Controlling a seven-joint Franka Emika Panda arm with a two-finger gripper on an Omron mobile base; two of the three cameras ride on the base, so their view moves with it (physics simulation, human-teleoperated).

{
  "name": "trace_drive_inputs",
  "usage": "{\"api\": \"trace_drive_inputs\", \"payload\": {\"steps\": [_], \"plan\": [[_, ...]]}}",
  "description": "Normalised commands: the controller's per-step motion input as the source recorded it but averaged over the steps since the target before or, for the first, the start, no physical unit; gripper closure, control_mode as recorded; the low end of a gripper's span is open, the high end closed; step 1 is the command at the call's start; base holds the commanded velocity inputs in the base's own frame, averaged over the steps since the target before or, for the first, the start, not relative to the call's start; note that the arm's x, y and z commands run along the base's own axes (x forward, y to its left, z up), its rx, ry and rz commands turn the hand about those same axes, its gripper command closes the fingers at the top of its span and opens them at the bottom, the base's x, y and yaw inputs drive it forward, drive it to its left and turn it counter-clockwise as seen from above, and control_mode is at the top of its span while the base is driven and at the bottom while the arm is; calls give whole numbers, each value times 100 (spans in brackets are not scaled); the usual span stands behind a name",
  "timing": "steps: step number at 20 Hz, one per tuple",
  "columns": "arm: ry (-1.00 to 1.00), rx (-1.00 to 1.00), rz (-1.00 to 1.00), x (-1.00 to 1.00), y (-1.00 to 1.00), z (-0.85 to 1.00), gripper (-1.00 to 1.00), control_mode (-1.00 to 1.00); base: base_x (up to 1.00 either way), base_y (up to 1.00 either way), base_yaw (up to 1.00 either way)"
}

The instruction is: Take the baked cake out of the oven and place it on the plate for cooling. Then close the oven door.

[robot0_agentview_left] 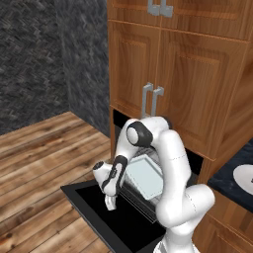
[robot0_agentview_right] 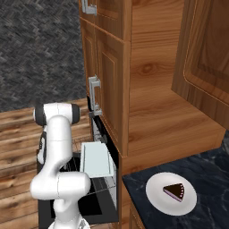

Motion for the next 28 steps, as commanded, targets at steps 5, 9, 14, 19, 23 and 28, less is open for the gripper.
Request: {"api": "trace_drive_inputs", "payload": {"steps": [5,9,14,19,23,28], "plan": [[4,-3,-3,37,0,-41,-100,-100,0,0,0],[2,-2,-3,39,0,-36,-100,-100,0,0,0],[0,-2,-4,47,-2,-16,-100,-100,0,0,0],[0,-2,-6,54,-11,-2,-100,-100,0,0,0],[0,0,-7,58,-14,0,-100,-100,0,0,0],[0,0,-8,62,-17,0,-100,-100,0,0,0]]}}
